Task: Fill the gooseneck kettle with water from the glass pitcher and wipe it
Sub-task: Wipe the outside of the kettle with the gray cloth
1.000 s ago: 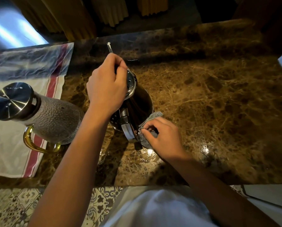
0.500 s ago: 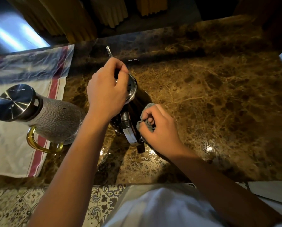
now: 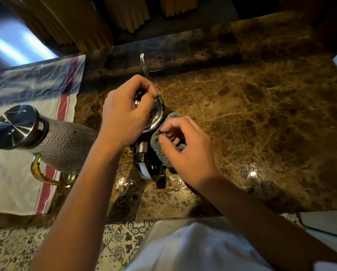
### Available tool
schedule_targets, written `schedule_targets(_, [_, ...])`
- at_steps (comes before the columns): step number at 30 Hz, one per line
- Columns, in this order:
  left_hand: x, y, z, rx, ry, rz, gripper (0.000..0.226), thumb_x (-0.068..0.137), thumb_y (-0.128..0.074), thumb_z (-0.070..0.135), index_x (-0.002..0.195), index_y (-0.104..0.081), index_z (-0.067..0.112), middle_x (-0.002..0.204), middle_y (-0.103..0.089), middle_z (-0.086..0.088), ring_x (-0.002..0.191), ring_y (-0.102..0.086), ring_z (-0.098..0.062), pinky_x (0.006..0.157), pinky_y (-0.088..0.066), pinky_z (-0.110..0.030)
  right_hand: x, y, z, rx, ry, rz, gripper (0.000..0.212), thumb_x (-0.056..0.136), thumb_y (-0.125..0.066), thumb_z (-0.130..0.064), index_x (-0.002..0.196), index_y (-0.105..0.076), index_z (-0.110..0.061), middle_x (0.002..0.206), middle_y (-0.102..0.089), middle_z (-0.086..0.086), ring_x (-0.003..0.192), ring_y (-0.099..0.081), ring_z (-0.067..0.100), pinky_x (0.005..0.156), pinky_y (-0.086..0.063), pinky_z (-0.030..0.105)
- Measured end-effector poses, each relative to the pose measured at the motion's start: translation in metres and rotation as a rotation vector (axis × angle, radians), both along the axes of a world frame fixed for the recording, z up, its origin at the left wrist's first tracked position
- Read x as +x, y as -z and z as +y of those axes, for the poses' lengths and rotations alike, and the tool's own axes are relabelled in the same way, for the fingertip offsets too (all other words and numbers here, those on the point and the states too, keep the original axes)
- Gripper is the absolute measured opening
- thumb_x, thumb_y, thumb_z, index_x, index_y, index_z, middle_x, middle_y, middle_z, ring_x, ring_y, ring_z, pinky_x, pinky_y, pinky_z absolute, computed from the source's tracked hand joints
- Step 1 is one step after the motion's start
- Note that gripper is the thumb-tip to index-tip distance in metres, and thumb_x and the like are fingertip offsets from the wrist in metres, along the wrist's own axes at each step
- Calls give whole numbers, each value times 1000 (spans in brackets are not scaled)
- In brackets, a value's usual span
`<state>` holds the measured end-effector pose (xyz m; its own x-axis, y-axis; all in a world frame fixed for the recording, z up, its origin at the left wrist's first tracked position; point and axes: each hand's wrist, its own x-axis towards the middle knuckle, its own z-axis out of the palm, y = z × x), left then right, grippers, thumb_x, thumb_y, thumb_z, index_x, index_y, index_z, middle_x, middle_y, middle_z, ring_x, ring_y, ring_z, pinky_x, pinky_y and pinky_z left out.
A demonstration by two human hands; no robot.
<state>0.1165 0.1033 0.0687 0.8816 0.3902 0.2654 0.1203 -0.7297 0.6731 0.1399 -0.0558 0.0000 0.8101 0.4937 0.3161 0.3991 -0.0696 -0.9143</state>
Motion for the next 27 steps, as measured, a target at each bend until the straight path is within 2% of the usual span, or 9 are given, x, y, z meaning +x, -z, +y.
schedule_targets(5, [0,1,0,-28,-8,-5,17,99,-52,22,103,-67,16,102,-74,1,90,-70,-23,83,-55,-57,2,35,2,-120,76,-138,6,87,-58,-7,91,-59,-10,94,-54,0,79,-50,17,68,-46,36])
schedule_targets(10, [0,-2,-1,-68,-2,-8,20,93,-48,25,100,-66,20,104,-75,5,98,-70,-18,89,-56,-50,0,62,-22,-301,13,-26,4,86,-51,-21,89,-49,-22,89,-49,-11,69,-51,25,63,-48,51])
schedule_targets(13, [1,-2,-1,-87,31,0,21,91,-46,26,100,-65,21,105,-74,5,103,-69,-13,93,-57,-43,-3,56,-26,-265,12,30,13,88,-61,-12,90,-56,-23,90,-54,-12,72,-56,16,65,-51,47])
schedule_targets(16, [-1,-3,4,-103,138,15,17,93,-49,15,99,-65,16,107,-74,3,106,-69,-11,95,-56,-35,-7,32,-22,-158,2,5,11,92,-67,-6,96,-67,-17,96,-60,-8,80,-60,8,68,-51,28])
schedule_targets(19, [-5,-5,6,-143,253,28,16,92,-52,3,94,-66,9,107,-76,-3,108,-72,-17,95,-55,-30,-13,8,-14,-23,-30,-63,10,93,-70,0,99,-72,-7,100,-64,-1,88,-61,3,79,-45,13])
schedule_targets(21, [-6,-5,7,-159,260,25,16,92,-54,-2,93,-68,5,106,-77,-4,107,-73,-17,95,-55,-29,-15,0,-9,22,-27,-105,11,91,-71,3,98,-72,-5,98,-64,1,89,-61,6,81,-45,14])
schedule_targets(27, [-6,0,6,-175,235,-23,18,93,-54,-4,93,-67,8,104,-78,-5,107,-73,-19,95,-55,-29,-15,26,-10,-18,-27,-168,6,90,-67,-1,93,-69,-7,94,-62,3,81,-63,20,70,-53,40])
